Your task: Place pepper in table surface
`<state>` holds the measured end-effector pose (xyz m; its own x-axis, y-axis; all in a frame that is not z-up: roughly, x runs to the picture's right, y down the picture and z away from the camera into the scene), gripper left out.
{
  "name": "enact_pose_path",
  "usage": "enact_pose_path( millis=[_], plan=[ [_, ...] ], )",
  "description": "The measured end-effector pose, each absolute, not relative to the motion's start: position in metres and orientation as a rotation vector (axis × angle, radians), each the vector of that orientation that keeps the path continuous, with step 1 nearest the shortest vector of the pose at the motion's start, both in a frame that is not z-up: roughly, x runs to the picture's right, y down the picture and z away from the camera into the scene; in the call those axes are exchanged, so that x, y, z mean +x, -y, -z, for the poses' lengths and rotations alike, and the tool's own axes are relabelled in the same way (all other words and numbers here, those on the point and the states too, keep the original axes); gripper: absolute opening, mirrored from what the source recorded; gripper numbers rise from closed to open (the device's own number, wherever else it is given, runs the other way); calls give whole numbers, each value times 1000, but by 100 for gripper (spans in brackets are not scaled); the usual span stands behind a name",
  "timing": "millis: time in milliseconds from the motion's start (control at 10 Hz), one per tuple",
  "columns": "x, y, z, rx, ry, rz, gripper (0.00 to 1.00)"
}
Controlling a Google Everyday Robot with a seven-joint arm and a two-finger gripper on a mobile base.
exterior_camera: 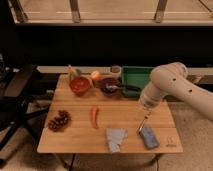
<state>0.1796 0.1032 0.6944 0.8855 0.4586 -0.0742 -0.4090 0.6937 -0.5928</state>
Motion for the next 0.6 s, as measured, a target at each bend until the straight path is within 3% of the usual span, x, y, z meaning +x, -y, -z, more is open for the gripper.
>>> enact_pose_path(
  millis=[600],
  plan=[
    [138,-113,-719,-715,110,-550,65]
  ],
)
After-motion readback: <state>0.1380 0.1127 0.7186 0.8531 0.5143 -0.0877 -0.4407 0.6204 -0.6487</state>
